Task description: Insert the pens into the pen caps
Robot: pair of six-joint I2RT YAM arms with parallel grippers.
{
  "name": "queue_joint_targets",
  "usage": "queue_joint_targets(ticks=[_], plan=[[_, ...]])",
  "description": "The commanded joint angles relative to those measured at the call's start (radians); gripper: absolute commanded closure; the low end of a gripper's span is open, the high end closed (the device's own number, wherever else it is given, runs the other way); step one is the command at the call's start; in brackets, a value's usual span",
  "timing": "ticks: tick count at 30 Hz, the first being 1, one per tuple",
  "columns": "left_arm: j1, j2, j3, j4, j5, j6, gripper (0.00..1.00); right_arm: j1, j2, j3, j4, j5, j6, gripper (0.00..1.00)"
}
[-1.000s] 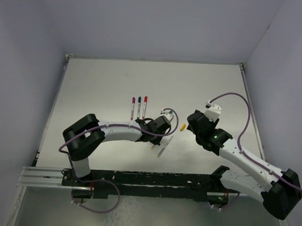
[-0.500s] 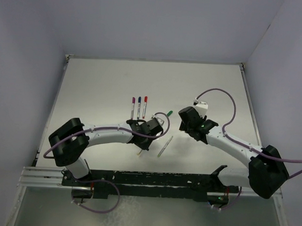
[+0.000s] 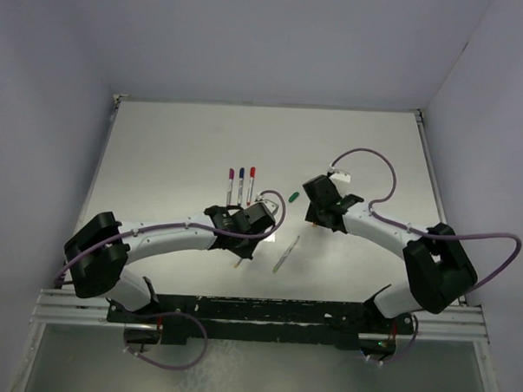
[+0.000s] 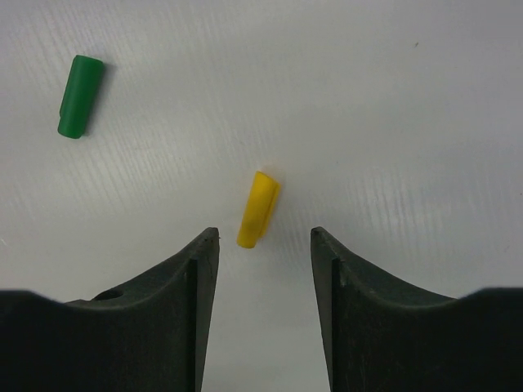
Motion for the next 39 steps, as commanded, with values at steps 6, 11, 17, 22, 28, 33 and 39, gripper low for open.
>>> queue_joint_targets(ticks=[6, 11, 17, 22, 28, 33, 39], plan=[[0.007, -0.015, -0.029, 0.0, 0.0, -0.021, 1.0, -0.007, 0.083, 0.072, 0.018, -0.055, -0.01, 0.51], [0.006, -0.021, -0.026, 0.001, -0.003, -0.016, 1.0, -0.009, 0.123, 0.089, 0.006, -0.054, -0.006, 0.52], [0.008, -0.016, -0.031, 0.009, -0.002, -0.015, 1.0, -0.02, 0.158, 0.107, -0.008, -0.048, 0.002, 0.52], [0.01, -0.011, -0.034, 0.02, 0.0, -0.01, 1.0, -0.033, 0.176, 0.102, -0.014, -0.047, 0.016, 0.54], [0.015, -0.005, -0.033, 0.024, -0.002, -0.008, 1.0, -0.038, 0.193, 0.079, -0.024, -0.069, 0.037, 0.61], [0.019, -0.009, -0.033, 0.025, -0.006, -0.01, 1.0, -0.038, 0.192, 0.036, -0.019, -0.12, 0.058, 0.86], [0.024, -0.001, -0.031, 0.037, -0.002, 0.0, 1.0, -0.039, 0.205, 0.007, -0.022, -0.142, 0.056, 1.0]])
